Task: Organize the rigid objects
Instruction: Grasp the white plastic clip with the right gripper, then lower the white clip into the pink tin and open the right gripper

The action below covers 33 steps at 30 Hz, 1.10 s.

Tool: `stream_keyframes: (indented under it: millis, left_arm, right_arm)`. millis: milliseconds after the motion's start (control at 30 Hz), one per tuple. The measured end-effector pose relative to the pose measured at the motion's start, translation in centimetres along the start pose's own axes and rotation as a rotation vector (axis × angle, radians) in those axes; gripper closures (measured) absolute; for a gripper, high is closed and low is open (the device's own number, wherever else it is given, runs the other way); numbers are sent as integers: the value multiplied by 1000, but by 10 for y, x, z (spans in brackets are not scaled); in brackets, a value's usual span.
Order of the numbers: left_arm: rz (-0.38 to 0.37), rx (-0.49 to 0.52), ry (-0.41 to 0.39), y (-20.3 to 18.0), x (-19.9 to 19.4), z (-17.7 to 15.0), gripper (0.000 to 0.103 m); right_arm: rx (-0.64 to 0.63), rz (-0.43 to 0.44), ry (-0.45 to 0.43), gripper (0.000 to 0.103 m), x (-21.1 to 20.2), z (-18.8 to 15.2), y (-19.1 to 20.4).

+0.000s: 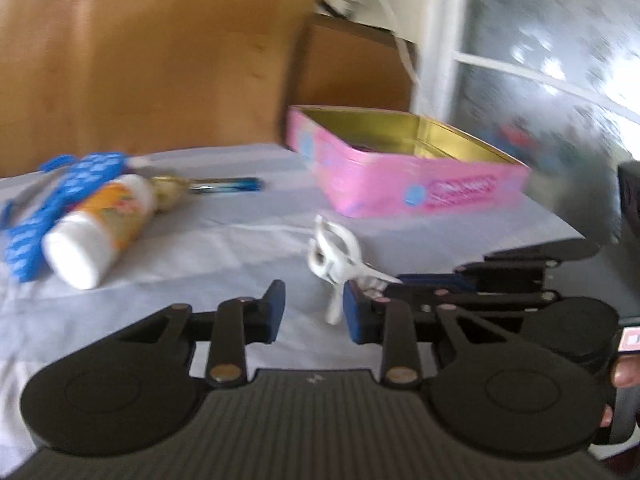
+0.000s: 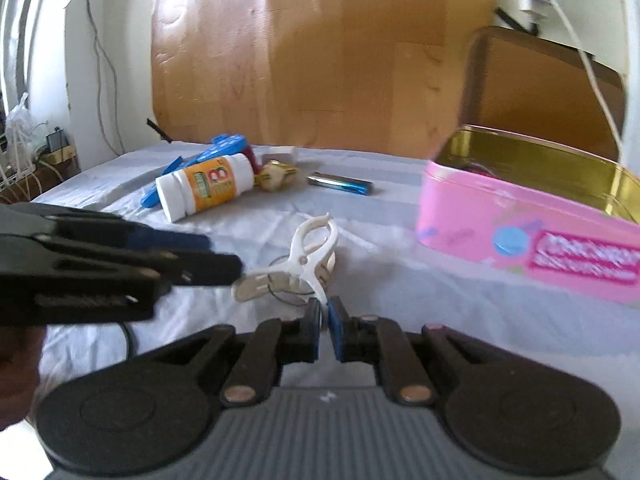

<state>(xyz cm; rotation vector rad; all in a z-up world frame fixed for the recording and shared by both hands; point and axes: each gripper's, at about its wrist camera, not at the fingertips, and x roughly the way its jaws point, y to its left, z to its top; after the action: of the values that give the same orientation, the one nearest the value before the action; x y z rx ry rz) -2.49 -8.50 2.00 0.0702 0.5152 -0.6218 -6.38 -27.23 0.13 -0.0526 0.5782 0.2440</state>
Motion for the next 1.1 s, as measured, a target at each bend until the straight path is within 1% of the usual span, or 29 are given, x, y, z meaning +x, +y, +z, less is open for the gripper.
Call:
stream_keyframes:
  millis: [100,133,167,200,233,267,333,433,633,867,1100]
  left_arm:
    - [-16,71,22,-16,8,-1,70]
    - [-15,80,32,-19,12,-2,73]
    - [-13,83,45,-20,16,-2,73]
    - [-15,81,61,-20,21,-2,78]
    - [-18,75,79,-20,26,-3,93]
    - [-36,62,98,-19,30,-4,96]
    - [-43,66,94,-23,31,-5,96]
    - [-72,90,102,-35,32,-3,97]
    - [-140,156,112,-67,47,7,97]
    - [-209,244,125,-113,64,10,96]
    - [-228,306,129,-138,72,10,96]
  right_arm:
    - [8,-27,-3,96,-7,-6,-5]
    - [8,-29,-6,96,-9,-7,-6]
    - [6,-33,-8,95,-11,-8,-7]
    - [2,-44,-11,96,-12,-9,-8]
    - [0,-50,-12,95,-13,-10,-9]
    - [5,-49,-11,95,-14,-11,-11]
    - [21,-46,-8,95,-15,-15,-14]
    - [30,-74,-18,95,-20,-20,-19]
    - [86,-161,-43,95,-38,-29,-42]
    - [182,-254,-48,95,-58,-44,-80]
    - [243,-304,-51,95,-71,-62,-99]
